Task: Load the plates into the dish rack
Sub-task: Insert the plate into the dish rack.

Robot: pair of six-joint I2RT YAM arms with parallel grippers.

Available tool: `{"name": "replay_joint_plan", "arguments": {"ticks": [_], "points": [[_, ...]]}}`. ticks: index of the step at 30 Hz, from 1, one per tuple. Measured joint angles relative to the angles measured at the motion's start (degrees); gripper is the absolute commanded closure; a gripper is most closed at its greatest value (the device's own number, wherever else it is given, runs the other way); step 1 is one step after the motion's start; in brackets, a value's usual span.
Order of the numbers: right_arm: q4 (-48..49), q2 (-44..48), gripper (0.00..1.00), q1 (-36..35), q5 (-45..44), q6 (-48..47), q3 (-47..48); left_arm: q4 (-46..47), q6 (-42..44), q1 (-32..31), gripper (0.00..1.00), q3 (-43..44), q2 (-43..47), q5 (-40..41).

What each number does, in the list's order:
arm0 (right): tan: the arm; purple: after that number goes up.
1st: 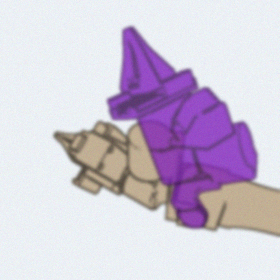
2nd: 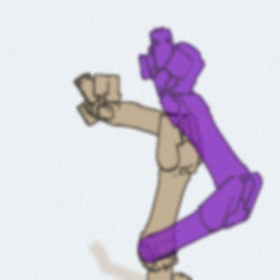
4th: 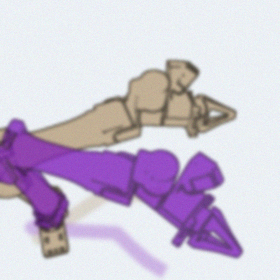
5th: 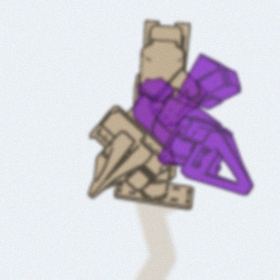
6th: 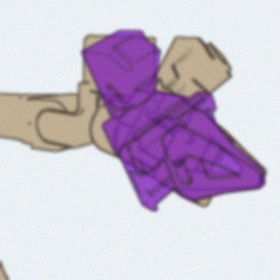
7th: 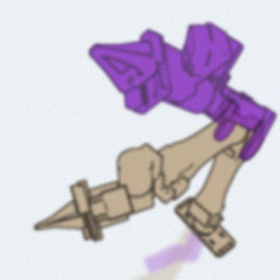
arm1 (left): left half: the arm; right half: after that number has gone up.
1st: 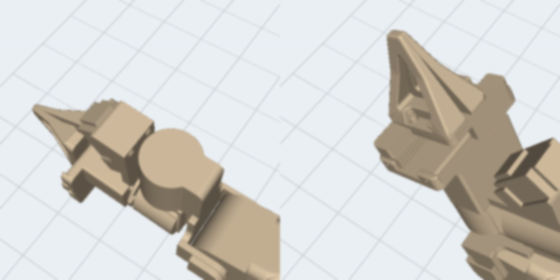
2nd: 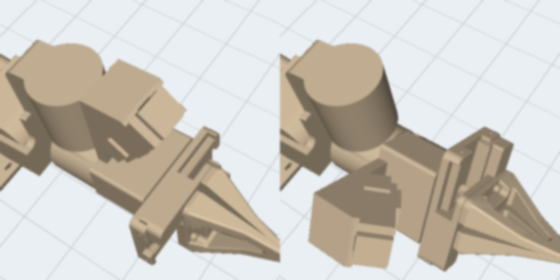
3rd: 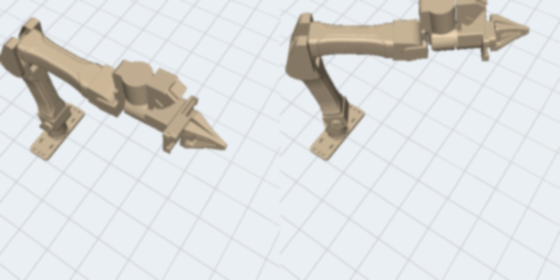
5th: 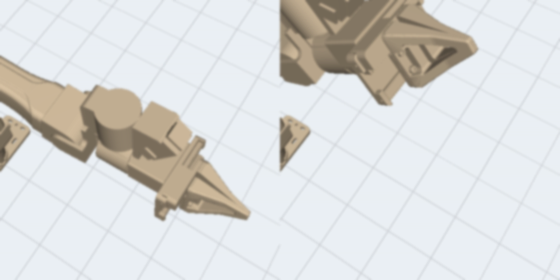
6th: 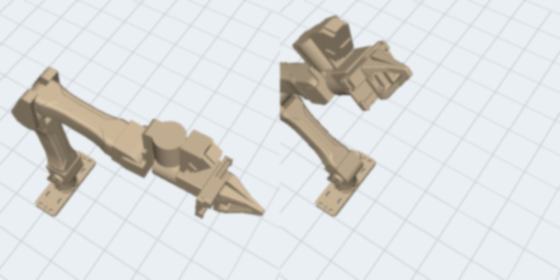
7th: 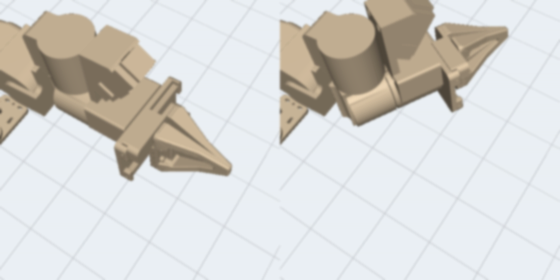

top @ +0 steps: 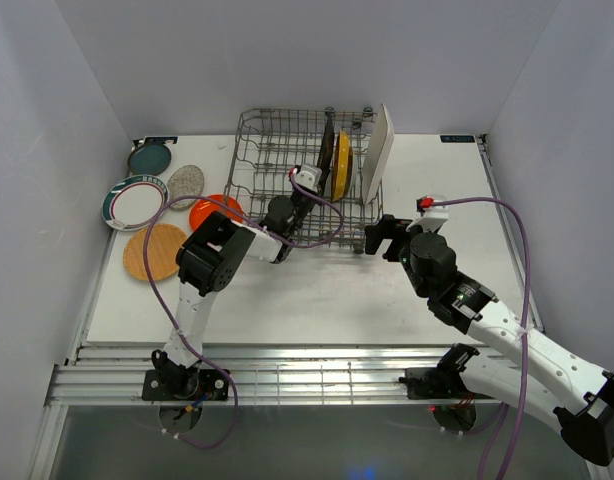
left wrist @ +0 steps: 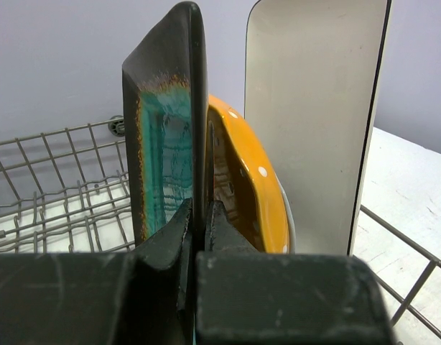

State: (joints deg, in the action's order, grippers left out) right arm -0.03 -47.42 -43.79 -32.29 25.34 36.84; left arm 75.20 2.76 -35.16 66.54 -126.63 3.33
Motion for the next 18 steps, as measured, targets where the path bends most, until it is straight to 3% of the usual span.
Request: {"name": "replay_joint_plan", "arguments": {"ticks": [18], "points": [[0.0, -0.3, 0.09, 0.0, 0.6, 0.0, 0.0, -2.1, -2.6, 0.6, 1.0, 2.2, 0.2, 0.6]]}}
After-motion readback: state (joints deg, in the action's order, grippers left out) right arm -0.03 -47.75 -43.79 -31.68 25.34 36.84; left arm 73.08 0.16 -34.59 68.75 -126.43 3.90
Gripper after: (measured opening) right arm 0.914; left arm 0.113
